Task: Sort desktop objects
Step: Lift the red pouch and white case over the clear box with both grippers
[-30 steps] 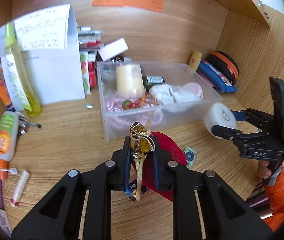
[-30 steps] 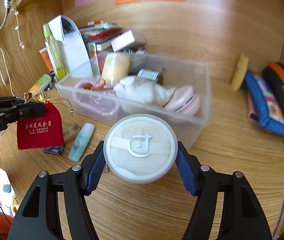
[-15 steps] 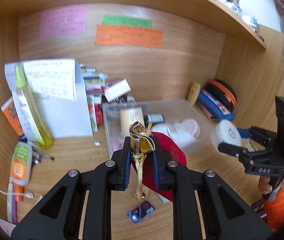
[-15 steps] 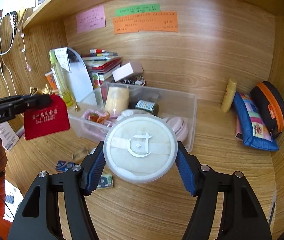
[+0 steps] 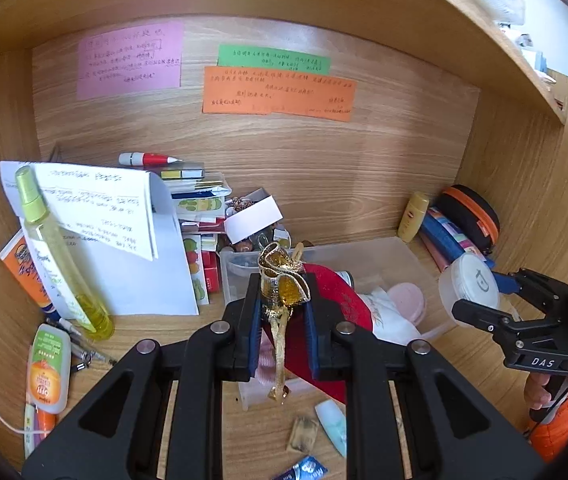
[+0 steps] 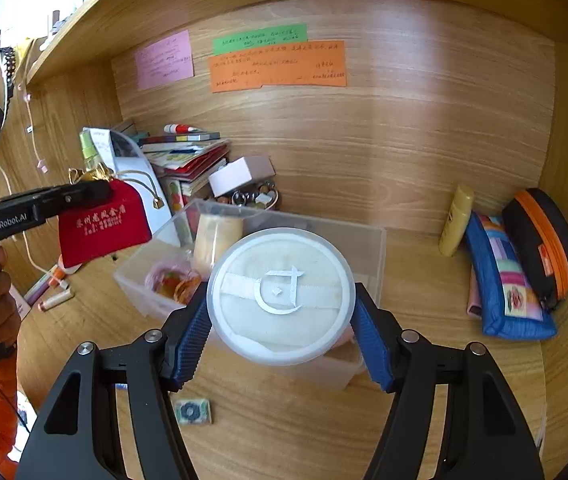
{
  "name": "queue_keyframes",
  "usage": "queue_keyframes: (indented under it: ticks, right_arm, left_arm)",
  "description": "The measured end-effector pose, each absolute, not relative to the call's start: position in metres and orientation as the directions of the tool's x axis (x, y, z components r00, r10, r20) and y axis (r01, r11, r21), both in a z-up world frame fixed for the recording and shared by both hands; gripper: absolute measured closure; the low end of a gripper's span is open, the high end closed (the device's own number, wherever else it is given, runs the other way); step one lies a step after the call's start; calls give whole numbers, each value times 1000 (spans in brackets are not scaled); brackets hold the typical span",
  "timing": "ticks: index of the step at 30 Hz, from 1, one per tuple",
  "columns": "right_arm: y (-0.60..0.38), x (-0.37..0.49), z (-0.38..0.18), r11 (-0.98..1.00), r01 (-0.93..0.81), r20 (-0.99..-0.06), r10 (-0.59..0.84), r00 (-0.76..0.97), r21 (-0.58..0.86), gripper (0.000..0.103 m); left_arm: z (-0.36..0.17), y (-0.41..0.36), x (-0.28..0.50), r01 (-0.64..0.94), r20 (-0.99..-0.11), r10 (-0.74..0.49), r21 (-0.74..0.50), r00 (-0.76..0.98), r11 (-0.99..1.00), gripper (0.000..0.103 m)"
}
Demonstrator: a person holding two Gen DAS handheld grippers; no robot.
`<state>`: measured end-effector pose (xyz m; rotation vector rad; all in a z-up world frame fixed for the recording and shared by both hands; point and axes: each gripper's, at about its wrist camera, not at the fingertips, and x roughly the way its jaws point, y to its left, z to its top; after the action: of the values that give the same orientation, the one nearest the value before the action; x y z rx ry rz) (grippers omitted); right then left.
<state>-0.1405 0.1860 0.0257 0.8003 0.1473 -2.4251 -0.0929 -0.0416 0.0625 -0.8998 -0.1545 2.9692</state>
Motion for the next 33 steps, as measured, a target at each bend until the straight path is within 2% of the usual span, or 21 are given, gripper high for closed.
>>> queue_keyframes:
  ticks: [10,18,24,33]
  right_arm:
    - [163,-167,18,-810,575,-596,-518,-614,112,40]
    - [144,-189,-16,-814,564,-666,-499,-554,141,40]
    - [142,-192,-30,-830,545,-698,-462,-546,123,40]
    - [135,-192,-37,-837,540,-711,-429,-557,83,40]
  left_arm:
    - [40,-36,-126,-31,-592,80,-91,-802,-995,85]
    - [8,-42,-149,-38,-659,102,-110,-745,-993,85]
    - [-14,-36,-161,-31,-718,73,-71,-693,-997,85]
    - [-29,-26,-165,-34,-745,25,-3,-667,-999,82]
